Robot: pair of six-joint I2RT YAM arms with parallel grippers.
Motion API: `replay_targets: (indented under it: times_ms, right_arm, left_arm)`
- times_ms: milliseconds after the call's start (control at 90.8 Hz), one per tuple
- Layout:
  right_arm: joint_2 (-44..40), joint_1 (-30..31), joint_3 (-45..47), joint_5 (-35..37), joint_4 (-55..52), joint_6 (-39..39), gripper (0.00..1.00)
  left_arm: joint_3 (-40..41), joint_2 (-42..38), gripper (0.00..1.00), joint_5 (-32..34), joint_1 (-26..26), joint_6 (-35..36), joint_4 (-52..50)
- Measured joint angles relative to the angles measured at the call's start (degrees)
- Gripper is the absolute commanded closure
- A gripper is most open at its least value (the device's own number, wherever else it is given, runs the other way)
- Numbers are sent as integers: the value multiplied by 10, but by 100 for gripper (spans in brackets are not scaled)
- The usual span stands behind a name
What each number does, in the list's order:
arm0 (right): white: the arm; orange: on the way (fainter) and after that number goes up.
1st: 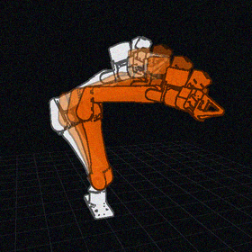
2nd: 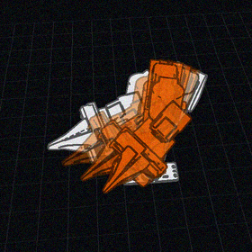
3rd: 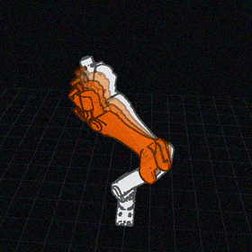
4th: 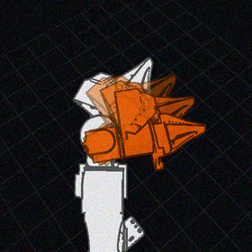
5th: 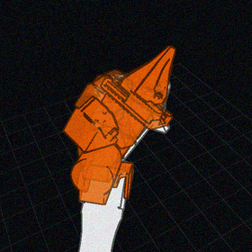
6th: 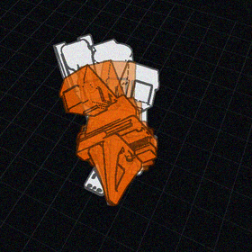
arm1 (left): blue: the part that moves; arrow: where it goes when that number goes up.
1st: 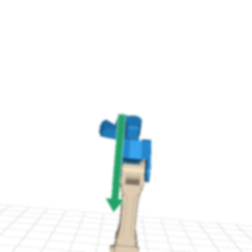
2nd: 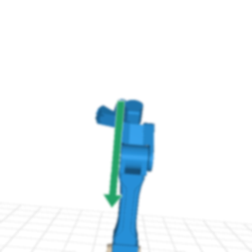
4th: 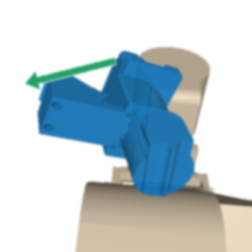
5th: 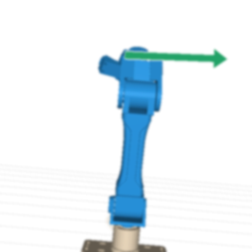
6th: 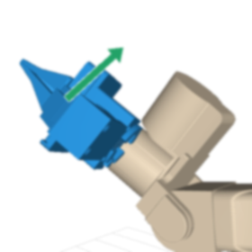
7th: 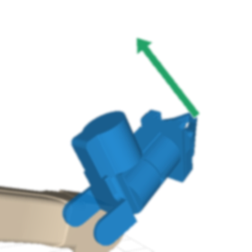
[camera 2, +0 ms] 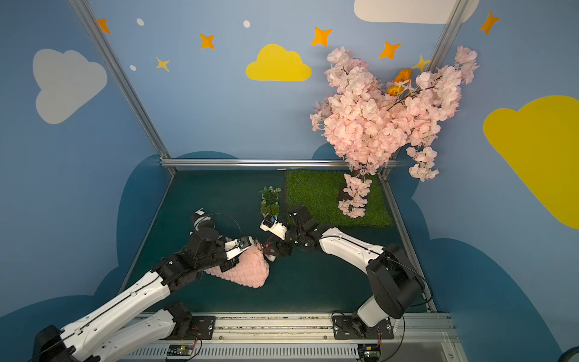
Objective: Remove the decoration from the bag
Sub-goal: Adjust the bag at the center of the board.
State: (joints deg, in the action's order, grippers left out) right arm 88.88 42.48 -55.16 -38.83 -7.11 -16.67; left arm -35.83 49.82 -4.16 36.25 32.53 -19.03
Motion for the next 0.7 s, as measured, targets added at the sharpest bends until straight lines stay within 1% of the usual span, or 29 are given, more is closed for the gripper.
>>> replay_targets:
  times_ms: [55,242,374,463,540,705]
  right_arm:
    - [6,0,0,0,4,0,46]
    - [23,7,9,12,11,-9,48]
    - [36,20,9,19,22,-11,48]
    - [44,28,10,19,35,-10,43]
    - [51,32,16,17,56,2,42]
    - [71,34,39,12,124,43,46]
  left_arm:
    - [0,-5,89,-2,-5,0,-7]
    - [-1,-4,90,-10,-9,2,-21]
    - [-8,2,90,-15,-10,4,-29]
    - [-13,2,90,-17,-15,5,-37]
    - [-20,2,90,-19,-19,5,-46]
    - [-40,2,90,-26,-23,-1,-67]
